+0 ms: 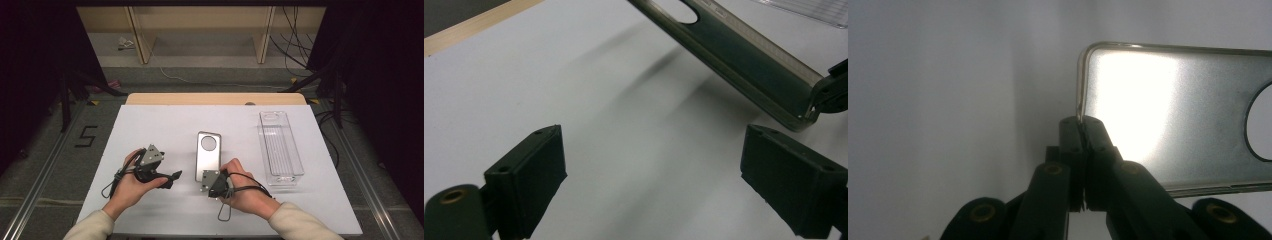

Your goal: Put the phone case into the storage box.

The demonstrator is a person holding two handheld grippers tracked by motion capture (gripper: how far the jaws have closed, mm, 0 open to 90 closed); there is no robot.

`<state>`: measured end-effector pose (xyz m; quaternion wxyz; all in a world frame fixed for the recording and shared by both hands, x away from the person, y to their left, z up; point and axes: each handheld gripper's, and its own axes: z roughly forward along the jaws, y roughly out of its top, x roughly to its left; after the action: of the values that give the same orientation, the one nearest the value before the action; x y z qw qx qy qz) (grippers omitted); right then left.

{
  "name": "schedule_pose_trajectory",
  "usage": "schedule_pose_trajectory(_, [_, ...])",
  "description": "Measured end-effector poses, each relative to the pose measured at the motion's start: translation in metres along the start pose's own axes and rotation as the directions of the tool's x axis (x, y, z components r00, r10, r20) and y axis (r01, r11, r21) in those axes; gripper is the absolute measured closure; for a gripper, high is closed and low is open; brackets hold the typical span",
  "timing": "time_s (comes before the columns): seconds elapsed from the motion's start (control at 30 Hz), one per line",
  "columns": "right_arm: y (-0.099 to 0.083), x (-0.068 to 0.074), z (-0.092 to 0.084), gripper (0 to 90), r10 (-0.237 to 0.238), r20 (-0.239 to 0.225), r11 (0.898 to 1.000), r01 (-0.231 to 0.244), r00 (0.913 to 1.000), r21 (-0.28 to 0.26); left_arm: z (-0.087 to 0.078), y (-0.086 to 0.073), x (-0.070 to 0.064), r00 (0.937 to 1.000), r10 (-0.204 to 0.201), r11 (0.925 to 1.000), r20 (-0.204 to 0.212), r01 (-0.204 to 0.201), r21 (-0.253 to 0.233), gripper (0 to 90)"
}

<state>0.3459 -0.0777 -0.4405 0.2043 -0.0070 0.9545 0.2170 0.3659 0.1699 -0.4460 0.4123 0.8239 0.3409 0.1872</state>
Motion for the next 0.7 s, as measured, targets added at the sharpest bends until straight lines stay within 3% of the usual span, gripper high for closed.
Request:
schedule_pose_trajectory(0.2, [-0.015,-0.002,-0.008,89.4,0.042,0.018,0.997,-0.041,0.999,-0.062,0.0,0.0,0.001,0.9999,-0.01,0.9999,-0.004,0.01,-0.009,11.2])
schedule_pose_trajectory(0.53, [-0.035,0.001,-0.021,89.3,0.055,0.046,0.99,-0.048,0.9974,-0.129,0.0,0.004,-0.001,0.9991,-0.041,0.9987,0.011,0.041,-0.029,11.3])
schedule_pose_trajectory(0.7, [-0.04,0.004,-0.026,89.3,0.053,0.062,0.988,-0.044,0.9966,-0.149,0.002,0.013,-0.005,0.9943,-0.097,0.9944,0.046,0.098,-0.038,12.8])
